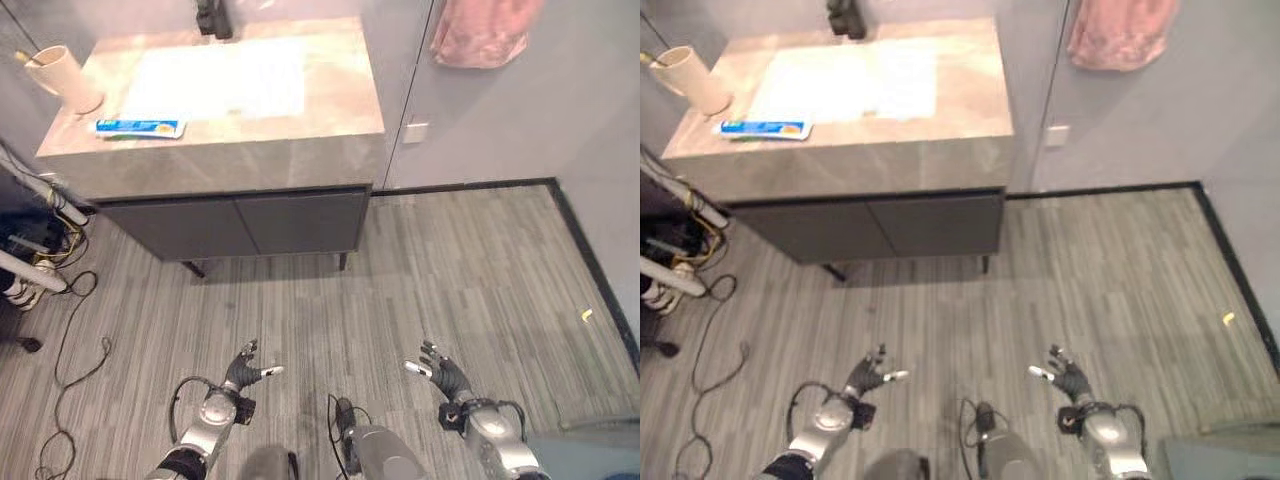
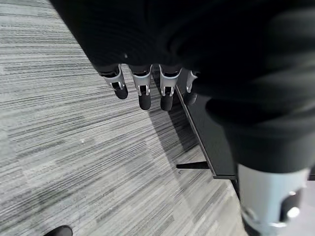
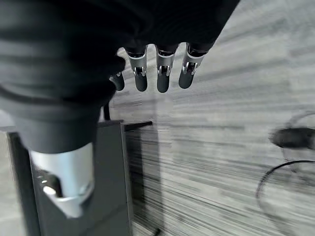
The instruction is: Put brush and paste in cup on sink, flatten towel.
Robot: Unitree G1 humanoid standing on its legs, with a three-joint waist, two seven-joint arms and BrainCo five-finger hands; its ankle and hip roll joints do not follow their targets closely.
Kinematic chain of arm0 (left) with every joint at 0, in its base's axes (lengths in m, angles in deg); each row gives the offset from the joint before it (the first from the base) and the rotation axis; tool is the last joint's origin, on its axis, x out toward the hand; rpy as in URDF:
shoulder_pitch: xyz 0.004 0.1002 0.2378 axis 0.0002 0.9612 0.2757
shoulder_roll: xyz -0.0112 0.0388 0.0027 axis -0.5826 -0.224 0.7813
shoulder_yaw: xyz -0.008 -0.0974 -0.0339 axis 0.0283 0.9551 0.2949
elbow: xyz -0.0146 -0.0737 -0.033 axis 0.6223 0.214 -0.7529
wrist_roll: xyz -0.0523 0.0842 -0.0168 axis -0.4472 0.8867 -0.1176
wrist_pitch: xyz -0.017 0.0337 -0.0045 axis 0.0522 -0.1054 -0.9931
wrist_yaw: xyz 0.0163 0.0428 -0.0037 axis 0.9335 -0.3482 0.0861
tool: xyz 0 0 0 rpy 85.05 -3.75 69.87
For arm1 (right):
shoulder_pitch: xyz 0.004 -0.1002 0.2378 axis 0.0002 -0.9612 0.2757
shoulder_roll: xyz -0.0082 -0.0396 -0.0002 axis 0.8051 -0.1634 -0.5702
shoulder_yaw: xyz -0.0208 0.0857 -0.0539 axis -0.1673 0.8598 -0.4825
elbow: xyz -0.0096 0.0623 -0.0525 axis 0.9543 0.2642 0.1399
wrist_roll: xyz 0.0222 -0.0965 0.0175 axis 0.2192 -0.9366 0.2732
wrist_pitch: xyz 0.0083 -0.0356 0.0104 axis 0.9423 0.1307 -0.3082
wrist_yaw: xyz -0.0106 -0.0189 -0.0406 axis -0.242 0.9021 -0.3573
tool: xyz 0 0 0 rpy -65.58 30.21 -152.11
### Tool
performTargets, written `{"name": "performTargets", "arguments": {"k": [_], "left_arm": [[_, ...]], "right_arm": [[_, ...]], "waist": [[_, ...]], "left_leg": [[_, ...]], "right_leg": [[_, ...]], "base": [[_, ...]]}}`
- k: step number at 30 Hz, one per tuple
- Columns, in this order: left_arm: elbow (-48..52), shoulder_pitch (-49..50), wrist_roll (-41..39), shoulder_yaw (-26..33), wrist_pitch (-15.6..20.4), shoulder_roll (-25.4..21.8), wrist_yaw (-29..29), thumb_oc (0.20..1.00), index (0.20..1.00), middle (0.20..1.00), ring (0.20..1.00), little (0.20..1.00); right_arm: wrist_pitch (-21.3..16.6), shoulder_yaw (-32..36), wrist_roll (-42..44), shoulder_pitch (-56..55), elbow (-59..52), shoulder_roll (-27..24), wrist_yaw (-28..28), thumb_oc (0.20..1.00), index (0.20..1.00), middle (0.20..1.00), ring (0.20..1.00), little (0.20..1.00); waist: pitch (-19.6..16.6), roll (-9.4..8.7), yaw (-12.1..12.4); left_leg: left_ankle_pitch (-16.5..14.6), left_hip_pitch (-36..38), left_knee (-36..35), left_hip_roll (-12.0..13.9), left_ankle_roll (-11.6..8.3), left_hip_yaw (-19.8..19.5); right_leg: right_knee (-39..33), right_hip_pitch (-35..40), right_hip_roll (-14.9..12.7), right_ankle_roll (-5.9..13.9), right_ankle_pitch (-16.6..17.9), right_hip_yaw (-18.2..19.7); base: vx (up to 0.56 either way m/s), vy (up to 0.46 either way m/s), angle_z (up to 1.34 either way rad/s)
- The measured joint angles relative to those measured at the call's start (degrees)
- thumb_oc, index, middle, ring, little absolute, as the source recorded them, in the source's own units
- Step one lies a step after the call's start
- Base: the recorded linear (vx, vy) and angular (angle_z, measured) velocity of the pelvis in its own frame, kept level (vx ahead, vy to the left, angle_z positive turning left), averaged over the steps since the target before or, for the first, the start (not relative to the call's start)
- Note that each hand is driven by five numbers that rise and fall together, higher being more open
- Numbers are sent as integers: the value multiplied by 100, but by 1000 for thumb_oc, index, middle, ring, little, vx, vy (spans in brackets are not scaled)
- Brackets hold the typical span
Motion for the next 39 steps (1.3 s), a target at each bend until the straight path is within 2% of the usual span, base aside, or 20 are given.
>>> {"name": "performTargets", "arguments": {"k": [2,3,4,5,8,9,10,11,12,13,14,15,22,26,29,34,36,37,38,39], "left_arm": [[-70,-4,0,12,-1,-60,20,1000,1000,1000,1000,1000],[-67,65,1,14,-5,-103,27,1000,1000,1000,1000,1000],[-36,146,0,12,0,-138,27,1000,1000,1000,1000,1000],[-32,253,2,10,4,-165,40,1000,1000,1000,1000,1000],[-30,440,5,-130,-1,-163,60,1000,1000,1000,1000,1000],[-40,533,8,-230,-3,-136,38,1000,1000,1000,1000,1000],[-19,470,8,-314,5,-169,32,1000,1000,1000,1000,1000],[0,290,17,-323,24,-210,32,1000,1000,1000,1000,1000],[22,269,19,-311,55,-204,33,1000,1000,1000,1000,1000],[25,259,18,-245,61,-216,29,1000,1000,1000,1000,1000],[-11,134,18,-139,71,-190,34,1000,1000,1000,1000,1000],[-14,93,20,-151,78,-165,30,1000,1000,1000,1000,1000],[-41,589,18,-15,87,-151,56,1000,1000,1000,1000,1000],[-28,735,17,31,84,-159,72,1000,1000,1000,1000,1000],[57,871,19,38,86,-183,70,1000,1000,1000,1000,1000],[684,1128,63,56,87,-429,35,1000,1000,1000,1000,1000],[1029,1171,82,73,93,-661,7,1000,1000,1000,1000,1000],[1202,1230,118,83,110,-757,1,1000,1000,1000,1000,1000],[1275,1351,129,94,108,-872,-4,1000,1000,1000,1000,1000],[1305,1405,160,126,106,-885,-2,1000,1000,1000,1000,1000]], "right_arm": [[-6,2,-2,61,-7,32,74,1000,1000,1000,1000,1000],[-5,-1,-4,77,-5,74,92,1000,1000,1000,1000,1000],[-6,-9,-9,82,-5,95,95,1000,1000,1000,1000,1000],[-16,-11,-70,77,69,67,104,1000,1000,1000,1000,1000],[-7,-26,-74,-3,90,-79,106,1000,1000,1000,1000,1000],[-8,-24,-73,-93,17,-182,104,1000,1000,1000,1000,1000],[-16,1,-70,-188,-26,-198,113,1000,1000,1000,1000,1000],[8,41,-93,-345,-4,-158,163,1000,1000,1000,1000,1000],[12,21,-126,-423,-10,-154,170,1000,1000,1000,1000,1000],[6,17,-174,-482,-62,-129,172,1000,1000,1000,1000,1000],[5,24,-178,-483,-63,-118,172,1000,1000,1000,1000,1000],[12,43,-177,-492,-8,-107,184,1000,1000,1000,1000,1000],[31,3,-286,-532,28,-69,162,1000,1000,1000,1000,1000],[32,-3,-287,-502,196,-71,167,1000,1000,1000,1000,1000],[33,27,-291,-377,228,-92,176,1000,1000,1000,1000,1000],[32,200,-282,-306,212,-65,176,1000,1000,1000,1000,1000],[30,240,-284,-344,149,-40,180,1000,1000,1000,1000,1000],[27,235,-285,-333,121,-80,177,1000,1000,1000,1000,1000],[30,201,-283,-355,133,-50,173,1000,1000,1000,1000,1000],[20,183,-281,-318,146,-42,173,1000,1000,1000,1000,1000]], "waist": [[10,8,2],[5,22,20],[1,45,23],[-13,153,18],[-32,356,-28],[-136,560,-32],[-165,607,-181],[-143,544,-332],[-191,603,-293],[-314,484,-286],[-276,458,-314],[-278,521,-321],[-452,535,-142],[-474,466,76],[-466,444,157],[-455,482,273],[-446,497,272],[-405,541,266],[-428,535,289],[-440,554,259]], "left_leg": [[48,-199,-1526,449,-52,407],[197,-52,-2814,537,-144,435],[333,157,-3829,535,-158,244],[630,452,-5230,415,-166,-702],[907,505,-4339,199,25,-897],[1393,572,-4173,156,187,-705],[1141,671,-4240,193,129,-446],[1200,956,-4597,129,328,-446],[1105,1087,-4794,122,426,-440],[1075,1114,-4937,-16,389,-401],[1016,1106,-5007,-118,297,-413],[1006,1099,-5091,-127,259,-409],[788,1292,-5341,-277,86,-242],[778,1107,-5099,-328,138,-307],[690,1012,-4978,-550,268,-452],[509,1006,-4971,-804,488,-558],[470,1015,-4944,-927,605,-568],[547,982,-4871,-884,613,-562],[568,1046,-4812,-1024,690,-637],[583,1035,-4809,-1017,760,-689]], "right_leg": [[-224,277,11,75,-17,65],[-299,420,50,296,-59,196],[-295,504,85,365,-102,267],[-183,613,188,531,-206,478],[122,762,287,797,-400,808],[232,784,434,959,-517,874],[507,705,477,1038,-648,773],[1209,394,315,1229,-884,716],[1357,157,251,1166,-1198,680],[602,169,48,1154,-998,715],[234,138,-146,1012,-645,662],[104,177,-181,1043,-492,620],[-121,374,-361,1190,-445,660],[-69,355,-429,1208,-445,466],[12,355,-612,1272,-495,272],[704,170,-872,1311,-623,214],[1693,-315,-978,1197,-633,214],[2219,-531,-992,1203,-705,192],[2647,-724,-1034,1223,-868,257],[2737,-872,-823,1275,-1041,481]], "base": [[311,209,-20],[290,263,-41],[267,249,-74],[218,197,-80],[139,196,-102],[142,247,-86],[205,373,-28],[104,198,-15],[102,193,-34],[62,121,-48],[84,164,-16],[66,148,-7],[42,118,2],[-13,143,26],[1,221,27],[27,287,28],[24,267,54],[84,186,41],[90,183,27],[167,176,33]]}}
